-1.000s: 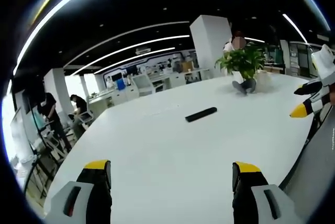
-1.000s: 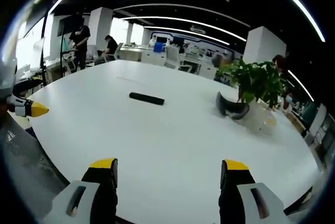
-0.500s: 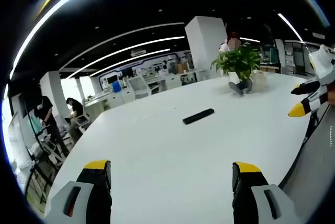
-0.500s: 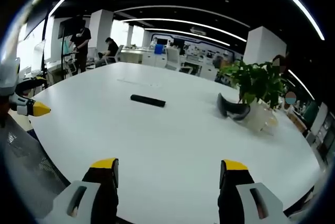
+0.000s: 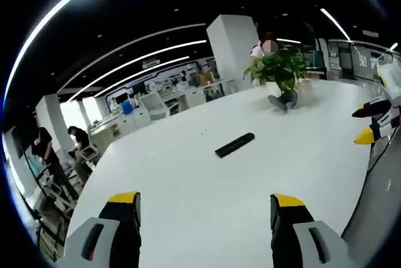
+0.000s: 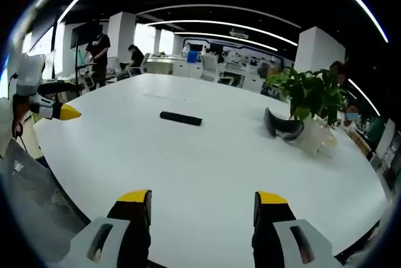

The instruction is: Press the specified remote control buttons in sequence, fully releasing each button before pressing the next.

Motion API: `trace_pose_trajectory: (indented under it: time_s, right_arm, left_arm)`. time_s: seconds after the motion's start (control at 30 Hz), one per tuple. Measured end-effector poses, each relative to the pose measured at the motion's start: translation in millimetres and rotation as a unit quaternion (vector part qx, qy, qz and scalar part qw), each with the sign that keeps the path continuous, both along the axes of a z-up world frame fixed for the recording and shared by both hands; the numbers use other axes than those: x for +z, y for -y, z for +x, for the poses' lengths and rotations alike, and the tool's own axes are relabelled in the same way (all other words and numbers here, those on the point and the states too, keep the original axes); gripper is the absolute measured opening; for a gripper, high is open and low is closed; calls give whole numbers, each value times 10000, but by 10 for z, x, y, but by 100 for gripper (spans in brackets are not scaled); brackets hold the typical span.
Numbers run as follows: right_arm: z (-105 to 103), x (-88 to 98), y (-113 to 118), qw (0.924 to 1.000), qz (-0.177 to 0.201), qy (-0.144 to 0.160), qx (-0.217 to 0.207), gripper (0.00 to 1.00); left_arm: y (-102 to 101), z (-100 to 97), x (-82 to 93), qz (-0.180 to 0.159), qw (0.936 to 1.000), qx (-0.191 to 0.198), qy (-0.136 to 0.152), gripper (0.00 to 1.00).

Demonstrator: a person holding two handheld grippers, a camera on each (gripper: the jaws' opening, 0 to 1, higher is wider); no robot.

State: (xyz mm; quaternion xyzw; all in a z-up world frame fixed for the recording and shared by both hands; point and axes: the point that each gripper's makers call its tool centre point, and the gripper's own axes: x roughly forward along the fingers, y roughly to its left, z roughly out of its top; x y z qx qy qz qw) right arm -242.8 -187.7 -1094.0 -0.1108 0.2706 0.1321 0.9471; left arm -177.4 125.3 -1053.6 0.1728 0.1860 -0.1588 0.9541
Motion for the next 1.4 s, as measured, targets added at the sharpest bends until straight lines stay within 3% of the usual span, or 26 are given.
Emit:
trace_pose_trajectory:
  time_s: [0.37, 0.53, 0.87, 1.4]
  right_arm:
    - [-49, -72, -62, 9994, 119, -296, 149, 42]
    - [-95, -128, -116, 9981, 177, -530, 273, 26]
    - [-149, -194, -164, 9956, 236, -821, 380, 5]
    - [-181, -304, -167, 9921, 177, -1157, 440, 0]
  left_arm:
    - [236, 503, 115, 275, 9983, -520, -14, 89]
    - [309, 714, 117, 426, 9967, -684, -98, 89]
    - [554, 1121, 48, 535, 9916, -1109, -386, 88]
    - [868, 1712, -175, 878, 9803, -1598, -758, 85]
